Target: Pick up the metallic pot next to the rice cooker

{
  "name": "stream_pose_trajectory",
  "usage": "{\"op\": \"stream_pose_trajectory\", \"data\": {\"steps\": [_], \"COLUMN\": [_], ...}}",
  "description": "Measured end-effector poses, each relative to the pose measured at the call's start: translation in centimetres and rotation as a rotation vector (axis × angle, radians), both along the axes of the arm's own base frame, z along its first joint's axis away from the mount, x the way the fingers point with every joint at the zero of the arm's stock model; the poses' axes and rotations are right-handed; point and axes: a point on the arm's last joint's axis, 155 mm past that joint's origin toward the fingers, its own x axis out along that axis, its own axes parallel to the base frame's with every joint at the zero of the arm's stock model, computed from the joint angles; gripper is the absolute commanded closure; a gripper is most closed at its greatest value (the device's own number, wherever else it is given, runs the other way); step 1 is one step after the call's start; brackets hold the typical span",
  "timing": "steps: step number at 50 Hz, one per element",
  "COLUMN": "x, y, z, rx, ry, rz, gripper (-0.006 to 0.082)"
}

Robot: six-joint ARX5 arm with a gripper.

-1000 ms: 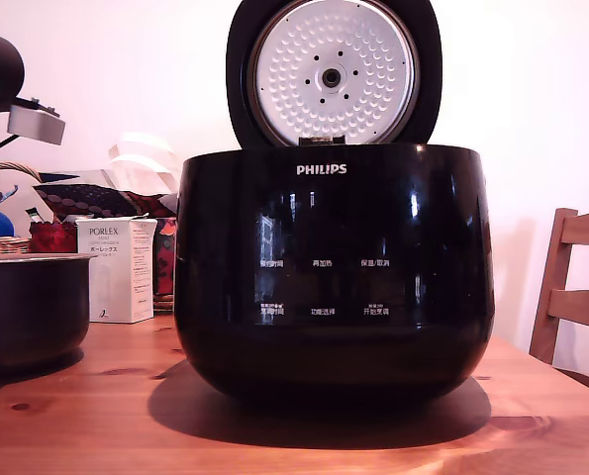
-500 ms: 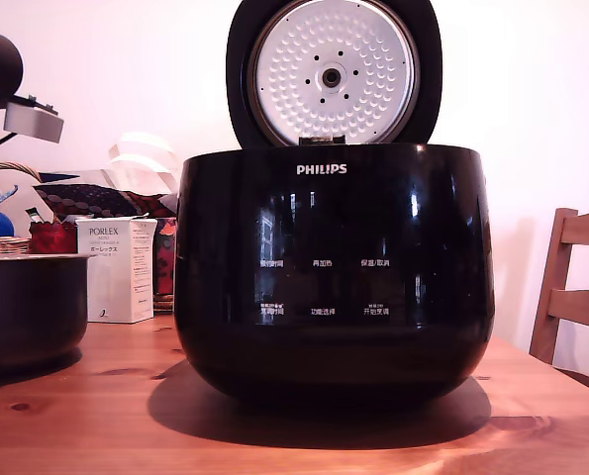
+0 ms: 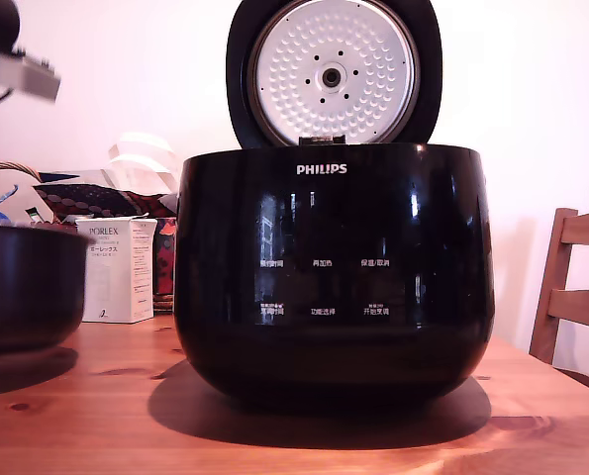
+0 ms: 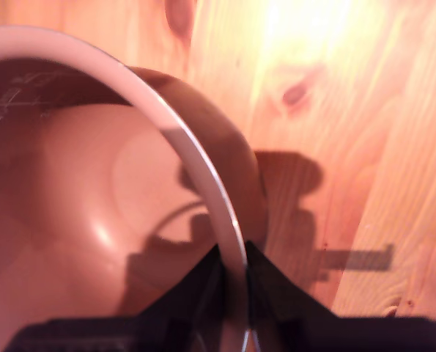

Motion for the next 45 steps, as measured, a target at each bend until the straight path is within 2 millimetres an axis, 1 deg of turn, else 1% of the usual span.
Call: {"op": "stream_pose_trajectory", "data": {"steps": [5,13,21,35,45], "x": [-0.5,-2.1,-2.7,-3.5,-2.8], "y": [-0.3,-0.8,-1.7,-3.4,-5.0], "z": [1.1,2.4,4.3,9.3,13.3], "rx": [0.016,0.03,0.05,0.032,-0.015], "ry": [-0.028,-0.018,-0.021,-0.062,-0.171], "rz": [-0.025,-0.068,-0.111,-0.138,-0.15], "gripper": [0.0791,0.0791,0.0791,0.0791,0.0791]}}
